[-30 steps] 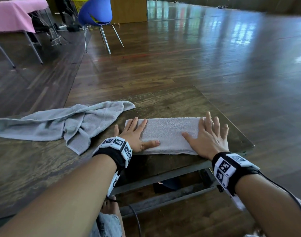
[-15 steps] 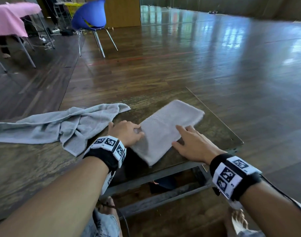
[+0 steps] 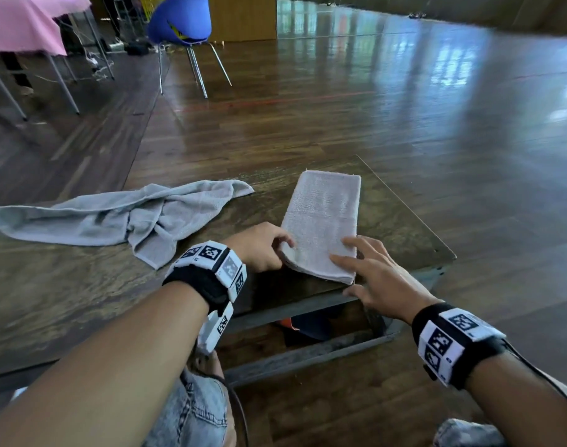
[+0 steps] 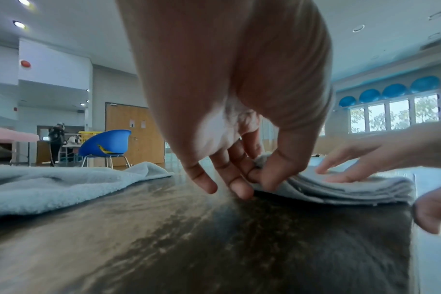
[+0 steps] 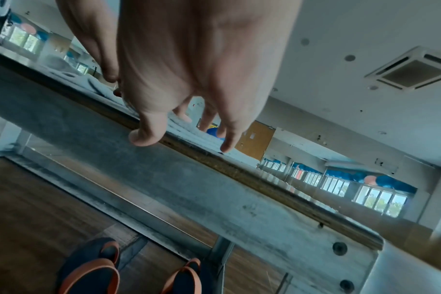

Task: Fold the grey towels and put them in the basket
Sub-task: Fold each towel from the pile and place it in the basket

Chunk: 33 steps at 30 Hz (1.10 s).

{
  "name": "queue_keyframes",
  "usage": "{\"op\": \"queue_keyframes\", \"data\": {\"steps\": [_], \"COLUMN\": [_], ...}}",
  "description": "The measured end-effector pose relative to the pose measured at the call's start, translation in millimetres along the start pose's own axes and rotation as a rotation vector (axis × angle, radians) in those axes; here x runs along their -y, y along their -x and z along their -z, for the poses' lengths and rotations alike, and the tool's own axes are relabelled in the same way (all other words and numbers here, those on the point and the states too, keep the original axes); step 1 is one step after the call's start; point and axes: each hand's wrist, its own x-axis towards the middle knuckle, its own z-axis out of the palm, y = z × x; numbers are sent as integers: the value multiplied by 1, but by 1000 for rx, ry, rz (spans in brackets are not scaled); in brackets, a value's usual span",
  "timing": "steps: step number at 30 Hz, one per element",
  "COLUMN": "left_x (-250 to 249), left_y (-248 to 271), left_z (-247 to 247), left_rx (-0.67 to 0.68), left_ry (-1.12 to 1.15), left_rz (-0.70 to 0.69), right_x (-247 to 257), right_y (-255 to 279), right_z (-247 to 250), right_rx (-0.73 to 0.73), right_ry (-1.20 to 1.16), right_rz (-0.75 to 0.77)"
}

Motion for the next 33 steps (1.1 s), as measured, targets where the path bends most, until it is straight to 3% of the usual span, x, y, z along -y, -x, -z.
{"op": "queue_keyframes", "data": {"steps": [2,5,9,13,16,19,22,26,28,33], "left_x": [3,6,2,-3,-1,1,5,7,10,18], "left_y": [0,-4,-10,-11,-13,-18,-22,-17,-20,-31], "left_z": [1,-2,-2,-1,-2,4,12,15,16,29], "left_rx": [4,-136,-305,-392,-446,-501,-378,-38,-47,-197], "left_ry": [-81,-104,18,132,138,216,239,191,285,397], "left_rz": [-27,-75,-120,-141,-137,-68,140,289,365,440], "right_x": [-2,-3,-3,1,7,16,17,17,18,22], "right_y": [-3,-6,-8,-9,-12,-18,-29,-40,-45,-78], "right_z": [3,8,12,15,16,24,33,30,25,23], "right_rx": [19,33,19,-10,-26,-105,-184,19,45,-108], "right_ry": [-8,-46,-69,-106,-218,-474,-770,-873,-890,-760], "right_rz": [10,5,2,58,43,-16,-137,-338,-383,-360]}}
